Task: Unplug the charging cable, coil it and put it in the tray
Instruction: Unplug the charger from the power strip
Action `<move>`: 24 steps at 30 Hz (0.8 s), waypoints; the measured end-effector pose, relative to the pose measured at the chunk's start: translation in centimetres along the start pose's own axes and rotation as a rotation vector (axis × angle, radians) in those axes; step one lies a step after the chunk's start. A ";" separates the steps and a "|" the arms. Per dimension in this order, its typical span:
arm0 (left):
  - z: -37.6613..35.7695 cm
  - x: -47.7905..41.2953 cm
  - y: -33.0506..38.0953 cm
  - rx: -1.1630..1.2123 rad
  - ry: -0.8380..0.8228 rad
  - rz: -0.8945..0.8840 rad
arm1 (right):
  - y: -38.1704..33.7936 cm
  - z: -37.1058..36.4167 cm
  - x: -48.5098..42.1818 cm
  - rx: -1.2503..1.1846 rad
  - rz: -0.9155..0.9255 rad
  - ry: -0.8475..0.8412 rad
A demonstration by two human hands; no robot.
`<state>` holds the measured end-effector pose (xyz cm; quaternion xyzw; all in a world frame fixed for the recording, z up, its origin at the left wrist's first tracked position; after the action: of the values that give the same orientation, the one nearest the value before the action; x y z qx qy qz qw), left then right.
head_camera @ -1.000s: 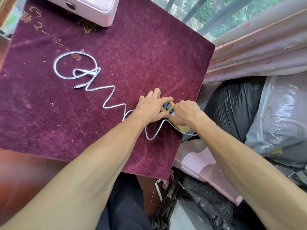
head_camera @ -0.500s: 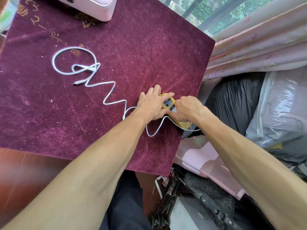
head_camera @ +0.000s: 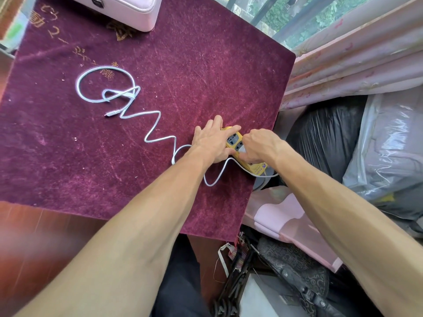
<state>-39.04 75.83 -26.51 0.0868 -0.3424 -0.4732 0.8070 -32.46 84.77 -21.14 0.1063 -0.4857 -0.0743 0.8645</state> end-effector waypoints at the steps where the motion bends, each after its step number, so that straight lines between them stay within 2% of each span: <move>1: 0.1 0.0 0.1 -0.002 -0.003 0.007 | 0.0 0.2 0.2 0.005 -0.005 -0.003; 6: 0.7 0.3 0.8 -0.053 -0.021 0.047 | 0.7 1.5 2.2 -0.079 -0.047 0.044; 10: 2.3 2.3 2.0 -0.073 -0.048 0.100 | 2.1 2.3 6.4 -0.303 -0.191 0.138; 13: 5.9 7.0 3.1 0.292 0.045 0.168 | 1.4 2.6 11.5 -0.620 -0.271 0.148; 15: 9.1 12.2 3.7 0.633 0.073 0.226 | -0.1 3.7 16.3 -0.932 -0.256 0.281; 18: 13.1 22.1 5.2 0.971 -0.045 0.264 | -3.3 5.7 24.8 -1.322 -0.195 0.512; 20: 15.3 28.3 6.3 1.064 -0.149 0.239 | -6.0 6.6 30.0 -1.448 -0.132 0.593; 24: 18.8 36.9 8.3 1.185 -0.145 0.147 | -10.2 8.1 37.8 -1.605 -0.010 0.799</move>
<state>-33.41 53.36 8.81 0.4654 -0.6071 -0.1493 0.6265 -20.13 65.24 11.49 -0.5103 0.0501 -0.3528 0.7827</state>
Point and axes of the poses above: each hand's wrist, its own x-axis away from the middle knuckle, its own z-axis out of the back of the hand, y = z × x, the point moved 5 cm from there along -x, towards the middle knuckle, and after that the axes turned 1 degree about -x, right-handed, at the moved point
